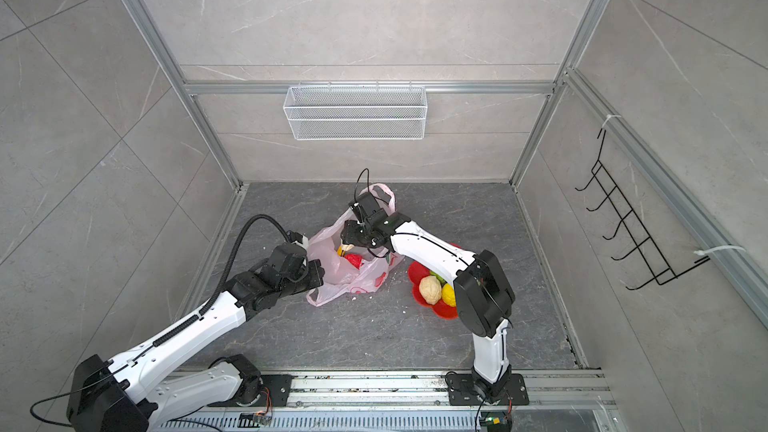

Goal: Take the fake fruits out of the plastic bag

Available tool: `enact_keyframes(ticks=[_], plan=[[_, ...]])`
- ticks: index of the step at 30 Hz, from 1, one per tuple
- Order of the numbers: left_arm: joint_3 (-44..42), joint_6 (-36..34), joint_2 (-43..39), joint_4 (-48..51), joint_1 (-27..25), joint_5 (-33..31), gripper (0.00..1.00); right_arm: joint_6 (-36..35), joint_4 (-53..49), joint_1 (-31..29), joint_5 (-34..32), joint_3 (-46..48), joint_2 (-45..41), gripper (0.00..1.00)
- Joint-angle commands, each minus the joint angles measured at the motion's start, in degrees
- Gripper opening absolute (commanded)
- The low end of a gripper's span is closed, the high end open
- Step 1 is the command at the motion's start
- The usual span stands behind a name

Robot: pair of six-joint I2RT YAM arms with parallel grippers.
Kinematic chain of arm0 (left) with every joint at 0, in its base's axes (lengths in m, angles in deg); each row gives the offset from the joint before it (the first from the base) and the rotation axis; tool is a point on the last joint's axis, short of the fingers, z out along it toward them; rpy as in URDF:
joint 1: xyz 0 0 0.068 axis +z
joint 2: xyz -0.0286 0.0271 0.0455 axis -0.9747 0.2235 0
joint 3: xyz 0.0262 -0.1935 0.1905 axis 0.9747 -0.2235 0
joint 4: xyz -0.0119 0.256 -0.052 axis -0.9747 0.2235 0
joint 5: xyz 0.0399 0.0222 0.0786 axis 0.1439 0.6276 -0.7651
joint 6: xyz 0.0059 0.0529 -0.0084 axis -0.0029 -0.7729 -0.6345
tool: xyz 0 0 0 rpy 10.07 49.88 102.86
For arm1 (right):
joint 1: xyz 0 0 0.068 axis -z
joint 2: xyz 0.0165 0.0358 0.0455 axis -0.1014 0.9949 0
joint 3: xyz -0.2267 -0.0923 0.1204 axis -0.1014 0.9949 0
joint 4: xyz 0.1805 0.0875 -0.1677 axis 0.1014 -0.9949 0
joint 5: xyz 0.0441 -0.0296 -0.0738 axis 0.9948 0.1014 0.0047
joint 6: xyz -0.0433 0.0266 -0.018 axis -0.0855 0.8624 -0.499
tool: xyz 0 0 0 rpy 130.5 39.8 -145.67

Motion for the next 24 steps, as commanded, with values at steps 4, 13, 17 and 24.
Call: enact_keyframes(ticks=[4, 13, 17, 24], plan=[[3.8, -0.8, 1.3, -2.7, 0.3, -1.9, 0.00, -2.3, -5.3, -1.1, 3.6, -2.4, -3.4, 0.37], [6.4, -1.5, 3.2, -4.0, 0.6, -4.0, 0.00, -2.8, -10.1, -3.8, 5.9, 2.4, -8.8, 0.37], [7.0, -1.6, 3.1, -4.3, 0.9, -5.2, 0.00, -2.4, -11.7, -5.0, 5.8, 5.6, -12.7, 0.37], [7.2, -2.4, 3.3, -3.0, 2.0, -5.1, 0.00, -3.2, -18.1, -5.7, 4.1, 6.7, -21.5, 0.37]])
